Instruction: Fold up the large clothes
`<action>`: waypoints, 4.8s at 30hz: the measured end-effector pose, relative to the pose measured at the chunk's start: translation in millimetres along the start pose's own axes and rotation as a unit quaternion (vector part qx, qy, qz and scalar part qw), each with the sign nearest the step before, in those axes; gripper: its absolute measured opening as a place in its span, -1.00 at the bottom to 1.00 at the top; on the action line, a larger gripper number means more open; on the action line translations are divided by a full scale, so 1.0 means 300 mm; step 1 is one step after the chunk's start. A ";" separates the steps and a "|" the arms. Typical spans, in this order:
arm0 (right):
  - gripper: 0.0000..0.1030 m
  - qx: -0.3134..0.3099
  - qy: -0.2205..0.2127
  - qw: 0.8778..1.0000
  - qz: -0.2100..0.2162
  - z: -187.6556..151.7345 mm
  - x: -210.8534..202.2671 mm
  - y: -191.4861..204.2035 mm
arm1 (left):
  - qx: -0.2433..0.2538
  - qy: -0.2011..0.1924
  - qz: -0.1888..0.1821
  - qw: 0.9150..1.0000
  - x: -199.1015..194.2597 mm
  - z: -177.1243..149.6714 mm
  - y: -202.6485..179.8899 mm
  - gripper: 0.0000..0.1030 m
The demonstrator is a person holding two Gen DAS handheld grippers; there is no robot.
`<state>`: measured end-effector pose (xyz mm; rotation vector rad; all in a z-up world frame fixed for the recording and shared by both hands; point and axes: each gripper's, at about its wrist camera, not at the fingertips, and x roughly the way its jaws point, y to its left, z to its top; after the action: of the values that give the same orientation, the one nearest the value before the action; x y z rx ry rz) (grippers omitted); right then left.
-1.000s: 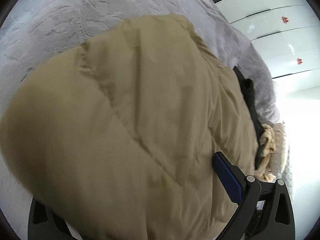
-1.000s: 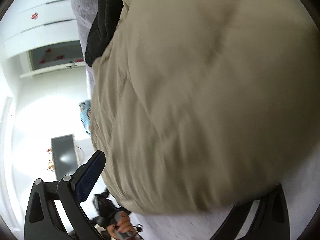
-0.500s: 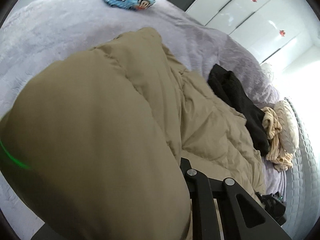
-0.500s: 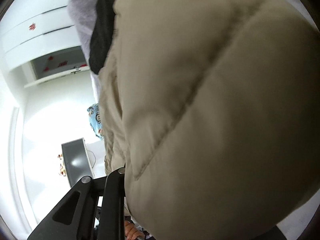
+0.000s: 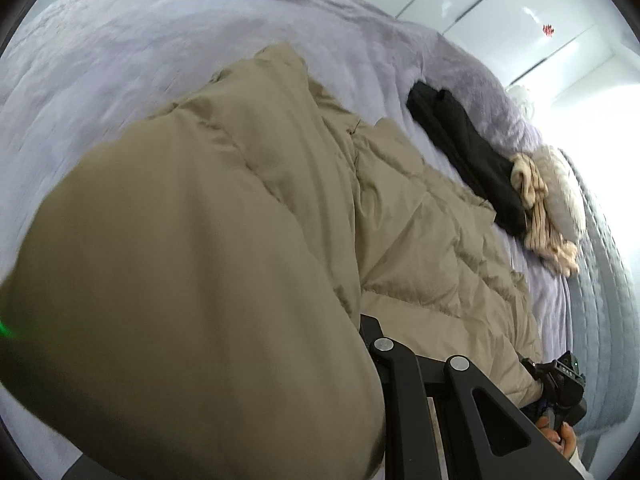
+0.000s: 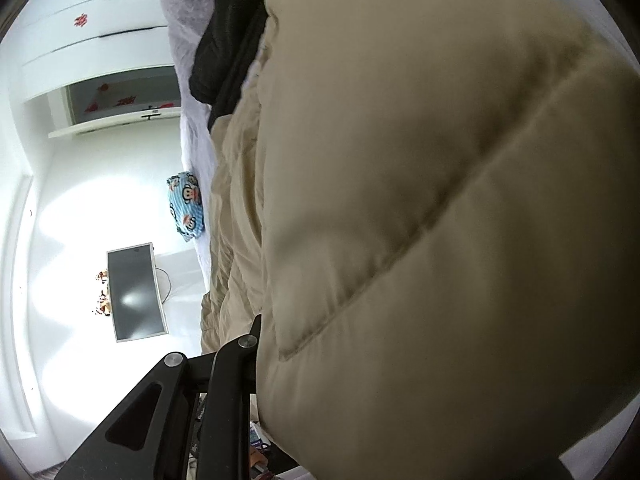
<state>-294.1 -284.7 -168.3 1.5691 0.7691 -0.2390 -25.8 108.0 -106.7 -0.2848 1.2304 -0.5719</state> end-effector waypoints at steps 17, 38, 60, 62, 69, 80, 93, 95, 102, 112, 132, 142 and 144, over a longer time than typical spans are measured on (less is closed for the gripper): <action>0.08 0.018 -0.020 0.996 -0.082 -0.241 -0.148 -0.152 | 0.038 0.054 0.065 0.996 -0.178 -0.159 0.166 -0.07; -0.40 -0.221 -0.035 0.923 -0.314 -0.318 -0.127 0.179 | 0.090 0.067 0.170 0.979 -0.104 -0.129 0.290 -0.05; -0.16 -0.214 -0.017 0.934 -0.285 -0.319 -0.108 0.409 | 0.176 0.045 0.196 0.964 -0.299 -0.041 -0.148 0.05; -0.12 -0.223 -0.006 0.934 -0.278 -0.312 -0.116 0.428 | 0.178 0.044 0.203 0.962 -0.299 -0.037 -0.199 0.05; 0.10 -0.247 0.051 0.934 -0.254 -0.266 -0.181 0.424 | 0.165 0.037 0.223 0.960 -0.296 -0.076 -0.407 0.73; 0.24 -0.288 0.087 0.929 -0.216 -0.119 -0.304 0.445 | 0.146 0.009 0.255 0.956 -0.305 -0.141 -0.730 0.80; 0.54 -0.312 0.107 0.926 -0.184 -0.028 -0.327 0.479 | 0.147 -0.002 0.278 0.949 -0.304 -0.137 -0.921 0.81; 0.57 -0.313 0.109 0.926 -0.181 -0.017 -0.322 0.482 | 0.149 -0.004 0.282 0.948 -0.305 -0.135 -0.938 0.81; 0.69 -0.321 0.115 0.924 -0.171 0.002 -0.325 0.479 | 0.153 -0.005 0.291 0.944 -0.288 -0.132 -0.995 1.00; 0.98 -0.328 0.110 0.921 -0.177 0.005 -0.318 0.485 | 0.150 -0.007 0.287 0.946 -0.275 -0.137 -1.006 1.00; 1.00 -0.325 0.111 0.917 -0.203 -0.079 -0.160 0.543 | 0.146 0.006 0.233 0.961 -0.294 -0.078 -0.735 1.00; 1.00 -0.297 0.062 0.926 -0.223 -0.193 0.034 0.658 | 0.145 0.025 0.146 0.978 -0.279 0.125 -0.385 1.00; 1.00 -0.290 0.054 0.929 -0.223 -0.218 0.072 0.679 | 0.132 0.028 0.128 0.983 -0.273 0.164 -0.275 1.00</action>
<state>-175.3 -208.7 -6.1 0.8404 1.1591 -0.2278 -18.5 80.5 16.2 0.1131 1.2073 -0.5140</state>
